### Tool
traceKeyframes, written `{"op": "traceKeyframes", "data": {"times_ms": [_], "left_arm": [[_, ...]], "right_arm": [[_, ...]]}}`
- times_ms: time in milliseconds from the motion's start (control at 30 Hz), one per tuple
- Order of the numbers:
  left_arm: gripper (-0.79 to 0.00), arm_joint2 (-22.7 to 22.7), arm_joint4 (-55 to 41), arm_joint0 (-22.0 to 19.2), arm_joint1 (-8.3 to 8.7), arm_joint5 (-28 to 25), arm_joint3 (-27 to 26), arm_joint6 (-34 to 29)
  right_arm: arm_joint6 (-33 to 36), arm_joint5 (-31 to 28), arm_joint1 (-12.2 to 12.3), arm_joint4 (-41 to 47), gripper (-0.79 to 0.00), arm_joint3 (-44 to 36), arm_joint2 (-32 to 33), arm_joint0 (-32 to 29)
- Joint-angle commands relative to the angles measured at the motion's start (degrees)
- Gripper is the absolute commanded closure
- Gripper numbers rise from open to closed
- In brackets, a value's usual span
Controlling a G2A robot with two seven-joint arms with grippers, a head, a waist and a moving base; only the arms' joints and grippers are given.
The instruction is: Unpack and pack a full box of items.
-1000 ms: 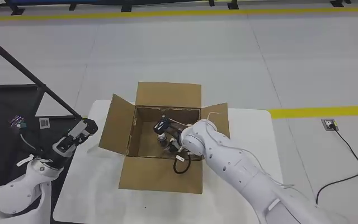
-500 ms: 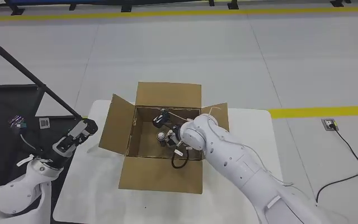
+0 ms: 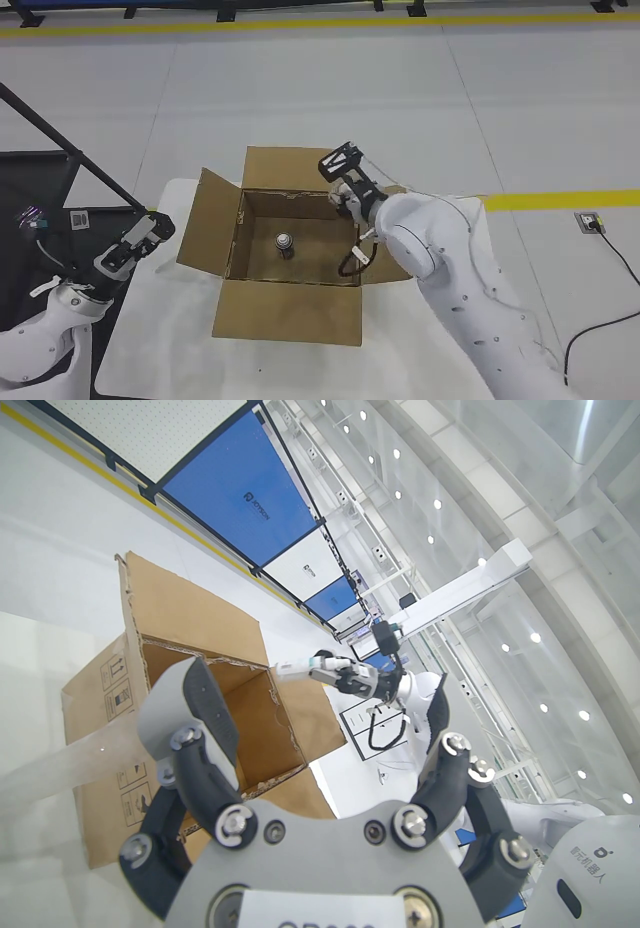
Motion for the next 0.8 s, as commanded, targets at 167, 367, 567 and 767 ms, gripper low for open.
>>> {"op": "traceKeyframes", "data": {"times_ms": [167, 367, 567, 767], "left_arm": [[-0.785, 0.0, 0.0, 0.0, 0.0, 0.0, 0.0, 0.0], [-0.785, 0.0, 0.0, 0.0, 0.0, 0.0, 0.0, 0.0], [-0.785, 0.0, 0.0, 0.0, 0.0, 0.0, 0.0, 0.0], [-0.785, 0.0, 0.0, 0.0, 0.0, 0.0, 0.0, 0.0]], "right_arm": [[-2.13, 5.29, 2.09, -11.24, 0.0, -14.59, 11.24, -12.38], [-2.1, 5.08, 2.97, -9.83, 0.0, -11.96, 19.49, -17.66], [-2.04, 1.58, 3.66, -3.32, 0.0, -1.02, 25.93, -18.37], [-3.79, -0.02, 4.24, -2.56, 0.0, 9.69, 28.23, -16.86]]}}
